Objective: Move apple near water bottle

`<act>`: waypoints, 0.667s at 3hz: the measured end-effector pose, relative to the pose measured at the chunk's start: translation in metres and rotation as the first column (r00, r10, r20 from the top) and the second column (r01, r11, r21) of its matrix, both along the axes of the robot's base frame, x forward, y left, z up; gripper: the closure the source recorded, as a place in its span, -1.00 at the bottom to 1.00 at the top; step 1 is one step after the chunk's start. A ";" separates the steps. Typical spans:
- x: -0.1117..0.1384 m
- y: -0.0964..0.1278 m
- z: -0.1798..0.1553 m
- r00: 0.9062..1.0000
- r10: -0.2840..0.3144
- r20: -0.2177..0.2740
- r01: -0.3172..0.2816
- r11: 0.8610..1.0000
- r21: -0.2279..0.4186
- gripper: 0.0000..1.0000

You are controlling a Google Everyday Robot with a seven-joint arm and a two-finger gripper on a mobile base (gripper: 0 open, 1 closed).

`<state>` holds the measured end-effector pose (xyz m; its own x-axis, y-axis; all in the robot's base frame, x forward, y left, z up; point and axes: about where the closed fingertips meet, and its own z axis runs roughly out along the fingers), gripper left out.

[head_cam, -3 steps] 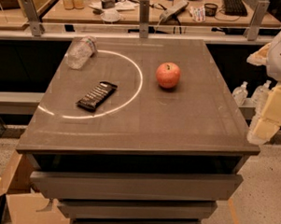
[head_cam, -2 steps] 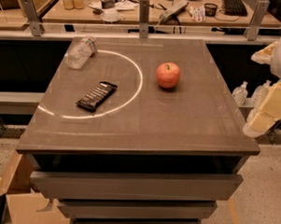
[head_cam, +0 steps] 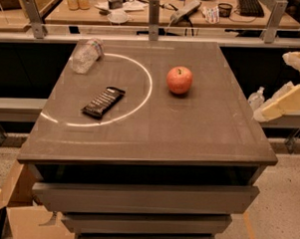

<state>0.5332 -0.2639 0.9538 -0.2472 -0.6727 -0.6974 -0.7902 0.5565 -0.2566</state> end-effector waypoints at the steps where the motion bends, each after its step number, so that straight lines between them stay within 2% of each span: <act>1: 0.024 -0.002 -0.003 1.000 0.017 0.010 -0.018 0.999 0.043 -1.00; 2: 0.027 -0.003 -0.003 1.000 0.019 0.011 -0.020 0.999 0.046 -1.00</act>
Offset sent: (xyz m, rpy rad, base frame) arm 0.0211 -0.0026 -0.0015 0.0370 -0.0122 0.0117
